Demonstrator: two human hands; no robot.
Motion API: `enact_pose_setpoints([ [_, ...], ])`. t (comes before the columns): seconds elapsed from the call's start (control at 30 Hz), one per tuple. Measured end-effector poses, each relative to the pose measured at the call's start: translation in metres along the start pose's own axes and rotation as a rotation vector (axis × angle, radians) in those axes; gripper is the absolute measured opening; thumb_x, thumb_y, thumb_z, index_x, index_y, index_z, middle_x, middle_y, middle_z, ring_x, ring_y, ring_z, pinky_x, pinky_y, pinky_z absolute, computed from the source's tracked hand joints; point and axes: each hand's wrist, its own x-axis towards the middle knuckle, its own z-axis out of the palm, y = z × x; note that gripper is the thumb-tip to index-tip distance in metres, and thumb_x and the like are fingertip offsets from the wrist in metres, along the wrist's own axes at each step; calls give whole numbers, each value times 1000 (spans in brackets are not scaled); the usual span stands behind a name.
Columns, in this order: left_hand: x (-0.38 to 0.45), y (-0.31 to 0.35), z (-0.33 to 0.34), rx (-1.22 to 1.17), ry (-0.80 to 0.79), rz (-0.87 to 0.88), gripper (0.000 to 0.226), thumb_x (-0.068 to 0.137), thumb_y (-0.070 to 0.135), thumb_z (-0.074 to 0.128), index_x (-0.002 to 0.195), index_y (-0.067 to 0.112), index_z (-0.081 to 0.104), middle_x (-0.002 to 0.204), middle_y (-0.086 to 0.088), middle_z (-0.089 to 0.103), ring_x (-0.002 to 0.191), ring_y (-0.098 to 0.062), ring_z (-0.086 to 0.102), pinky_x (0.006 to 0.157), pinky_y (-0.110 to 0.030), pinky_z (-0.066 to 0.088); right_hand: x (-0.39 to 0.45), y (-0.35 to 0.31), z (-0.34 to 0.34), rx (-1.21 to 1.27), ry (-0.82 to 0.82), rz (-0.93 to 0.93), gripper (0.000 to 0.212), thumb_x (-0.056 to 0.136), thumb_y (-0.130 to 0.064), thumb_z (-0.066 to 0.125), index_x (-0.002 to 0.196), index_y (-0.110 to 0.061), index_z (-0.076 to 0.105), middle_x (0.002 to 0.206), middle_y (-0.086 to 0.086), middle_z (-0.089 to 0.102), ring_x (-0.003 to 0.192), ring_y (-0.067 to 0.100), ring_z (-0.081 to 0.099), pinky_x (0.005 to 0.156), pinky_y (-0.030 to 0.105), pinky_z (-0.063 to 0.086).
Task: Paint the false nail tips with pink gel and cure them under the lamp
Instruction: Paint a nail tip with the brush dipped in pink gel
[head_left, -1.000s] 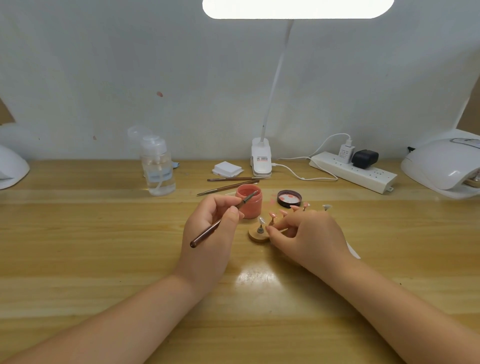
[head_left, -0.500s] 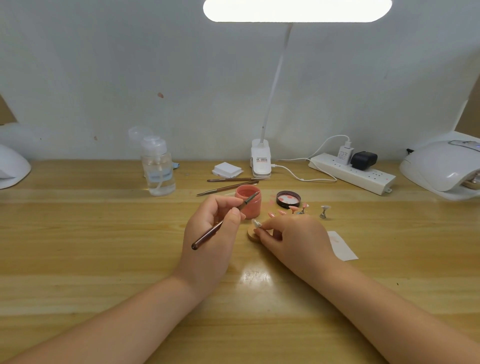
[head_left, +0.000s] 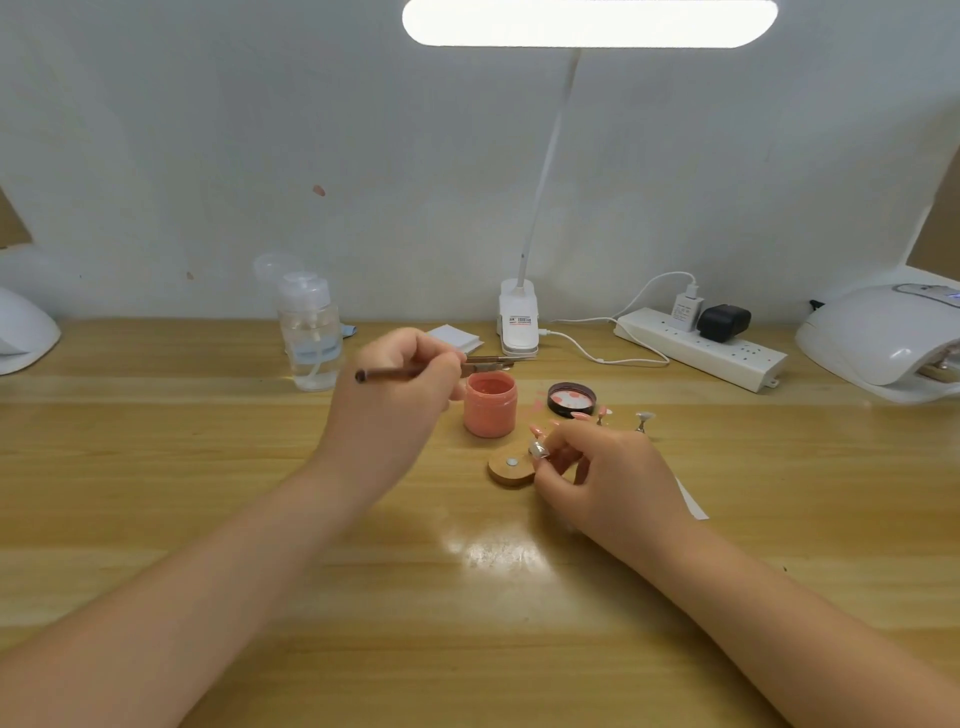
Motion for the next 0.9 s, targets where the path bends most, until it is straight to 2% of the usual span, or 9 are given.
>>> enact_pose_setpoints([
  [0.07,16,6,-5,85,12,13,14,86,17,59,76,13,69,61,9,68,57,-3,58,63,-30,51,1,0,1,14,-10,-13,4,82,-25,67,84,-22,69,67,-19,60,58,3,53,59,27,48],
  [0.13,31,11,-7,180,-9,7,15,83,18,59,75,12,70,59,9,68,55,-4,56,61,-30,51,1,0,2,31,-12,-34,3,82,-22,67,85,-22,69,70,-18,62,56,1,51,58,21,43],
  [0.23,53,16,-3,360,-148,-85,15,81,18,61,71,11,70,58,5,68,59,-12,58,62,-32,51,1,1,3,57,5,-52,3,80,-19,69,82,-21,68,71,-19,63,54,-4,50,57,13,37],
  [0.33,72,18,5,445,-265,-176,15,80,19,63,70,12,70,51,7,65,56,-10,56,56,-23,42,1,2,4,96,28,-52,5,78,-15,71,79,-20,68,68,-21,60,56,0,54,57,16,43],
  [0.47,86,19,17,492,-359,-260,12,80,18,63,73,12,70,46,10,61,54,-11,55,54,-22,42,3,1,6,111,58,-87,6,77,-13,73,78,-18,70,67,-20,60,61,-10,54,59,5,37],
  [0.63,91,16,29,534,-464,-322,11,81,15,61,73,13,68,58,3,64,53,-12,51,44,-18,36,4,0,7,149,95,-128,7,77,-10,76,78,-16,72,67,-20,59,58,-8,52,59,5,37],
  [0.7,91,14,32,567,-498,-357,11,83,17,61,73,14,67,55,5,64,53,-11,48,40,-14,34,4,0,6,167,94,-134,8,78,-10,76,79,-17,73,68,-20,61,56,-6,52,58,6,37],
  [0.8,90,12,32,595,-498,-404,10,83,22,65,75,17,68,47,11,61,56,-11,47,43,-18,33,4,-1,5,188,92,-150,8,80,-11,75,81,-18,74,69,-18,63,53,-5,51,57,7,37],
  [0.9,95,10,25,472,-398,-473,9,82,21,65,85,15,71,52,8,65,50,-9,43,41,-16,27,4,-1,4,223,85,-149,6,81,-14,75,82,-19,74,70,-18,63,54,-1,51,56,9,38],
])
